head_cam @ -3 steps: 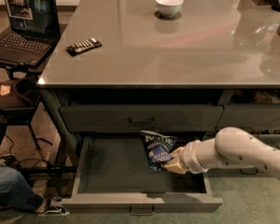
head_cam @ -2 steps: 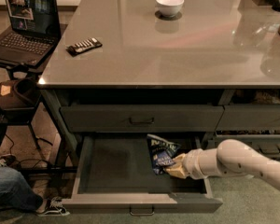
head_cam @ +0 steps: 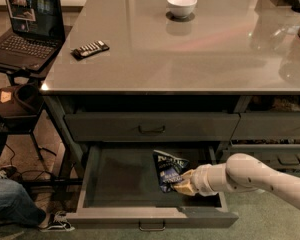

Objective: Place blue chip bag into middle drawer

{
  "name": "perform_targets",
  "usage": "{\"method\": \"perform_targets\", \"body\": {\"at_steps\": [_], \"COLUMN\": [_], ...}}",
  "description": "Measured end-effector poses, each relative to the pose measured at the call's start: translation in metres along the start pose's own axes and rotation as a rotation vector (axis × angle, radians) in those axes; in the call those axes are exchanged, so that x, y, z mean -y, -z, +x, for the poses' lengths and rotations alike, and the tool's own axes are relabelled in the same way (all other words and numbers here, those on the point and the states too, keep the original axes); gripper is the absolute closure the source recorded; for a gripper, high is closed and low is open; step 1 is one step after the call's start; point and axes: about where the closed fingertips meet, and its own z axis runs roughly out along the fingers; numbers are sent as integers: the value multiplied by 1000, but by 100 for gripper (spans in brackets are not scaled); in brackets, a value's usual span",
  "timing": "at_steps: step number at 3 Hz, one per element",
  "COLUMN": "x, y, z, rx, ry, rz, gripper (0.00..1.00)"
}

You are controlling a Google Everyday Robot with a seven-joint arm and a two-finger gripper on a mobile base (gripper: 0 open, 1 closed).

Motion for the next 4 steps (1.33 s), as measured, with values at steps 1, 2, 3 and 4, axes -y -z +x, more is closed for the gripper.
{"method": "perform_targets", "body": {"at_steps": [1,2,3,4], "x": [11,21,19,19], "y": [-37,-73,-77,-77], "z": [27,54,57,57], "rx": [-39,-51,-51,-51], "ry": [-14,-38,-44,-44], "rz": [-16,-23,-30,-30], "gripper": [100,100,81,58]}}
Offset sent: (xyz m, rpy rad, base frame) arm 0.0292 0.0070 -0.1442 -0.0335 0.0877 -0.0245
